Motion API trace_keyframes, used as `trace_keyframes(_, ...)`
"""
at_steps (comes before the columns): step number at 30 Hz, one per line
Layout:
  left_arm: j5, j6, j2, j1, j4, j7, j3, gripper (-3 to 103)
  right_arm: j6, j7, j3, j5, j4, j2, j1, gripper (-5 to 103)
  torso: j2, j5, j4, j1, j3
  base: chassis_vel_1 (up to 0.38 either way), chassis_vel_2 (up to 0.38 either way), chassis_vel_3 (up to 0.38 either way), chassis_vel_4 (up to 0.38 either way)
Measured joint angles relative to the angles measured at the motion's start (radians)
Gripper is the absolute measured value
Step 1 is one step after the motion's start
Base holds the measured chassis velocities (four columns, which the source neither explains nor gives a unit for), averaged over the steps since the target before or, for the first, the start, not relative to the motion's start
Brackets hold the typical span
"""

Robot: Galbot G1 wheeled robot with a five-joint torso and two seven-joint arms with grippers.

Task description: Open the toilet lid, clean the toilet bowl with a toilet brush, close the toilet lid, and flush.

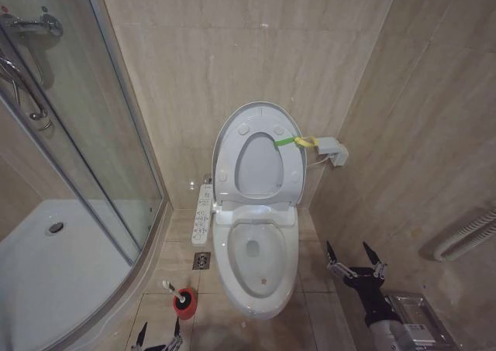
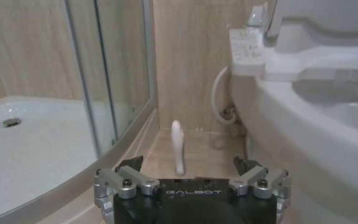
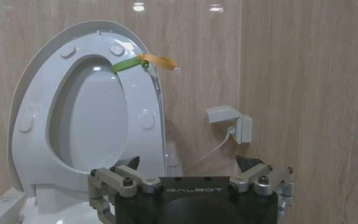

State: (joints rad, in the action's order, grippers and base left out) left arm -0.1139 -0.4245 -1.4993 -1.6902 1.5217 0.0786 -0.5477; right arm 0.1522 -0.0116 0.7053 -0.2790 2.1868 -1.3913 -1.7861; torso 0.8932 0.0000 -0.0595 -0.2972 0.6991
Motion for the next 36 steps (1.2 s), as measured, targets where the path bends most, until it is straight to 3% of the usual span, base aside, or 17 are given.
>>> trace_keyframes(6,-0.035,-0.047,0.029,0.063,-0.126,-0.036,-0.023,98,0.0,0.0,0.0,0.0,0.0,0.0,0.0,100,0.0,-0.0001,0.0,0.0,0.0,0.0,0.0,0.0,0.0)
trace_keyframes(13,-0.049,-0.108,0.071,0.193,-0.296,-0.129,-0.053,100,0.0,0.0,0.0,0.0,0.0,0.0,0.0,100,0.0,-0.0002,0.0,0.0,0.0,0.0,0.0,0.0,0.0)
trace_keyframes(20,-0.049,-0.127,0.09,0.244,-0.355,-0.155,-0.061,96,0.0,0.0,0.0,0.0,0.0,0.0,0.0,100,0.0,-0.0001,0.0,0.0,0.0,0.0,0.0,0.0,0.0)
trace_keyframes(28,-0.048,-0.201,0.096,0.326,-0.492,-0.208,-0.056,95,0.0,0.0,0.0,0.0,0.0,0.0,0.0,100,0.0,-0.0002,0.0,0.0,0.0,0.0,0.0,0.0,0.0)
trace_keyframes(36,-0.048,-0.22,0.103,0.37,-0.54,-0.227,-0.055,93,0.0,0.0,0.0,0.0,0.0,0.0,0.0,100,0.0,0.0,0.0,0.0,0.0,0.0,0.0,0.0,0.0)
